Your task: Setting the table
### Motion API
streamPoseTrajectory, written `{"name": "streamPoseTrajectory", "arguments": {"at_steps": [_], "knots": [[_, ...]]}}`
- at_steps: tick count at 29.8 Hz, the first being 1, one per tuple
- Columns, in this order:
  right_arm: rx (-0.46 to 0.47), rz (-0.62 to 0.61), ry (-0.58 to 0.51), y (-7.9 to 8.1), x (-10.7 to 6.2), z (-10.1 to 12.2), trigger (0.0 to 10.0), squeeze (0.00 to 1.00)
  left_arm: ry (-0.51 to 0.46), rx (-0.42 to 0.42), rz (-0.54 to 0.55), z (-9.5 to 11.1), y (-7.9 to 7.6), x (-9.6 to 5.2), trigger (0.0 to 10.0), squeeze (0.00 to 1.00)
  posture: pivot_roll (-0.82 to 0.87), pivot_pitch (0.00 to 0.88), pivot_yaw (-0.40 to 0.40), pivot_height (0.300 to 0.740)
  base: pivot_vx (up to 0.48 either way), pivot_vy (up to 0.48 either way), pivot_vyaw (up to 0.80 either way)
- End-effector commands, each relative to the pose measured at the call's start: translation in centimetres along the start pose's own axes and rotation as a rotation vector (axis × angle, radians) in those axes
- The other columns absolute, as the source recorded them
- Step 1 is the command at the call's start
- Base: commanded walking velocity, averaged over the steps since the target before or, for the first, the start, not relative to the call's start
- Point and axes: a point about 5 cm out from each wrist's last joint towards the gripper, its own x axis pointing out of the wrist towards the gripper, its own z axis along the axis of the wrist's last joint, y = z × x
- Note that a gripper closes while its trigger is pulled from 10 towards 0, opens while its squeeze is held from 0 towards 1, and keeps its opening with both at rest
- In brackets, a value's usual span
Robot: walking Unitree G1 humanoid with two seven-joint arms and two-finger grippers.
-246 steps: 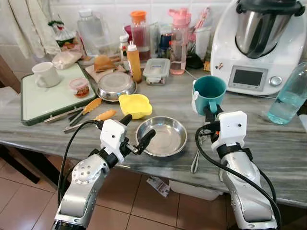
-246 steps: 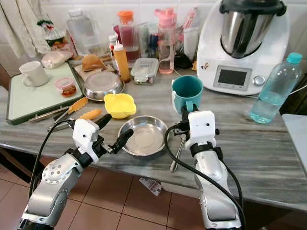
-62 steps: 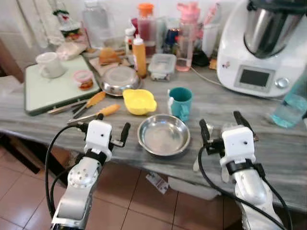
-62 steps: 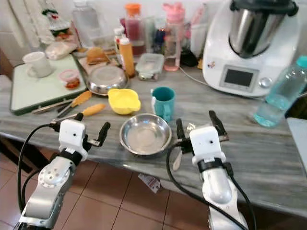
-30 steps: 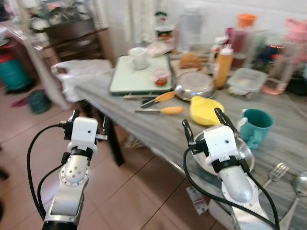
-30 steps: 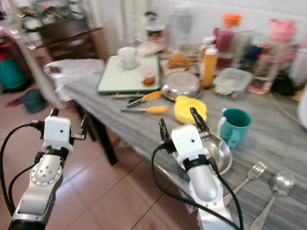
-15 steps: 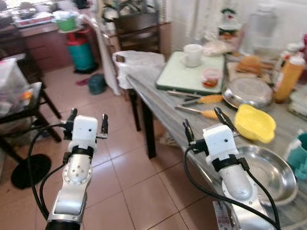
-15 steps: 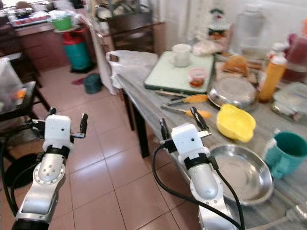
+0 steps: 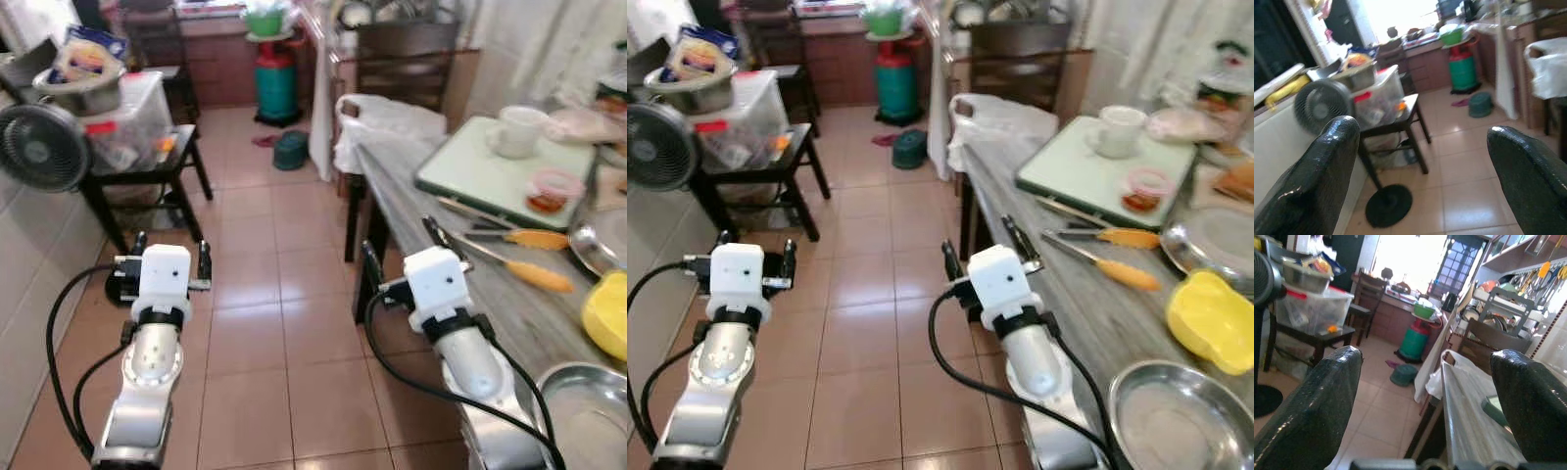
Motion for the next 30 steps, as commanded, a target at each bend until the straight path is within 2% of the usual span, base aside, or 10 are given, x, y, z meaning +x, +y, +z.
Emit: {"name": "streamPoseTrajectory", "arguments": {"at_steps": [1,7,8,10,15,30], "knots": [[-0.003,-0.007,0.016,-0.51,-0.06,-0.42,10.0,0.83,-0.009,-0.005,-0.008,0.42,-0.18,0.18,10.0,0.00,0.02,0.000,0.000,0.740,0.000,0.000,0.00],[0.004,-0.015,0.013,-0.35,0.01,-0.45,10.0,0.79,-0.008,0.002,-0.021,0.42,-0.37,0.27,10.0,0.00,0.02,0.000,0.012,0.740,0.000,0.000,0.00],[0.006,-0.018,0.014,-0.31,-0.09,-0.47,10.0,0.71,-0.007,0.002,-0.023,0.43,-0.40,0.30,10.0,0.00,0.01,0.000,0.016,0.740,0.000,0.000,0.00],[0.009,-0.024,0.018,-0.31,-0.26,-0.55,10.0,0.68,-0.005,0.002,-0.026,0.46,-0.44,0.33,10.0,0.00,0.01,0.000,0.020,0.740,0.000,0.000,0.00],[0.010,-0.033,0.021,-0.39,-0.38,-0.65,10.0,0.68,0.000,0.007,-0.035,0.43,-0.53,0.43,10.0,0.00,0.01,0.000,0.027,0.740,0.000,0.269,0.00],[0.007,-0.041,0.026,-0.47,-0.44,-0.72,10.0,0.67,0.007,0.018,-0.048,0.43,-0.73,0.52,10.0,0.00,0.00,0.000,0.034,0.740,0.000,0.480,0.00]]}}
